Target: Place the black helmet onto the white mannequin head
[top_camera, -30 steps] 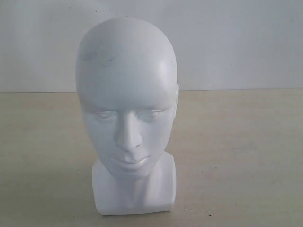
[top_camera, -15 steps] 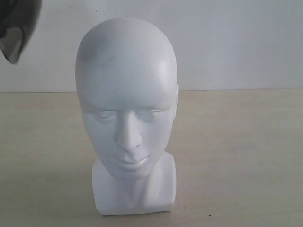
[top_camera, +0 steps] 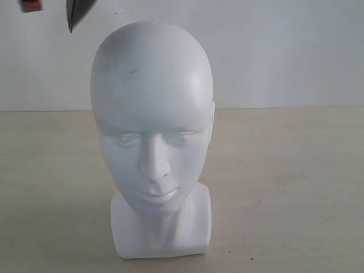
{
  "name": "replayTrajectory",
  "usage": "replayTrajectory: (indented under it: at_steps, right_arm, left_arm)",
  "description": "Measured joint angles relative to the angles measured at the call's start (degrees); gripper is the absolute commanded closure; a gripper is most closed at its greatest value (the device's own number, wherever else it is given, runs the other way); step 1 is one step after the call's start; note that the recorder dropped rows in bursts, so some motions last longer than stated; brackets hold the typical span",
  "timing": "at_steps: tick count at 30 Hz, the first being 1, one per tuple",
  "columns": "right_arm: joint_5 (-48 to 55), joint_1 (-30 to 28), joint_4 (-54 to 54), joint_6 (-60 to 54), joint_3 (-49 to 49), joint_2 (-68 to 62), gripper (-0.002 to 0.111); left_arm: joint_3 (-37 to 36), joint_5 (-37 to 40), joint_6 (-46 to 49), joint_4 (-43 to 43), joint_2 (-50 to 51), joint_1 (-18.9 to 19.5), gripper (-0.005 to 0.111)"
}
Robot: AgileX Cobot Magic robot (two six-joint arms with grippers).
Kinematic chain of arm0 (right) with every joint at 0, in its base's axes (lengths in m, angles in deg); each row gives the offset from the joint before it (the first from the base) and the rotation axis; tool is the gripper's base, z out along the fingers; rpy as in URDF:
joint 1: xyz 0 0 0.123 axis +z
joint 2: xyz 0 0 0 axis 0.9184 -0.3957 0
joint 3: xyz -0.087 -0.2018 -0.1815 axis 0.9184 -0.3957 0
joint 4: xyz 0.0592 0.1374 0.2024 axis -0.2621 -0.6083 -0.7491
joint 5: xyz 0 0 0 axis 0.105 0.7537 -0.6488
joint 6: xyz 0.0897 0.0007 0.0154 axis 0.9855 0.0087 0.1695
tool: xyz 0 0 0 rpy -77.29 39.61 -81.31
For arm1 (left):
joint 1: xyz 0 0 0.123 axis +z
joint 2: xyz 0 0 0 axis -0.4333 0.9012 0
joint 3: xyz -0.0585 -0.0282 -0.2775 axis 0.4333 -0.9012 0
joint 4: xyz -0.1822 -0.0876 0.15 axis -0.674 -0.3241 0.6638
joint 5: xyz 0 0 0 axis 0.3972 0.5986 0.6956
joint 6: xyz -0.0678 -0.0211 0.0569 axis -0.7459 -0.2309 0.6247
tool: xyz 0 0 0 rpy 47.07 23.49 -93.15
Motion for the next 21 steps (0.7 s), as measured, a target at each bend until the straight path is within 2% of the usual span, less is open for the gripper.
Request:
replayTrajectory:
  at_steps: [6, 13, 21]
  right_arm:
    - [-5.12, 0.00, 0.28, -0.23, 0.00, 0.00, 0.109]
    - [-15.70, 0.00, 0.28, -0.23, 0.00, 0.00, 0.109]
    - [-30.17, 0.00, 0.18, 5.49, 0.00, 0.00, 0.109]
  left_arm:
    - [3.67, 1.74, -6.23, 3.43, 1.87, 0.00, 0.102]
    - [8.97, 0.16, -12.29, 6.96, 4.32, 0.00, 0.102]
    - [9.40, 0.58, -13.23, 8.69, 7.54, -2.19, 0.102]
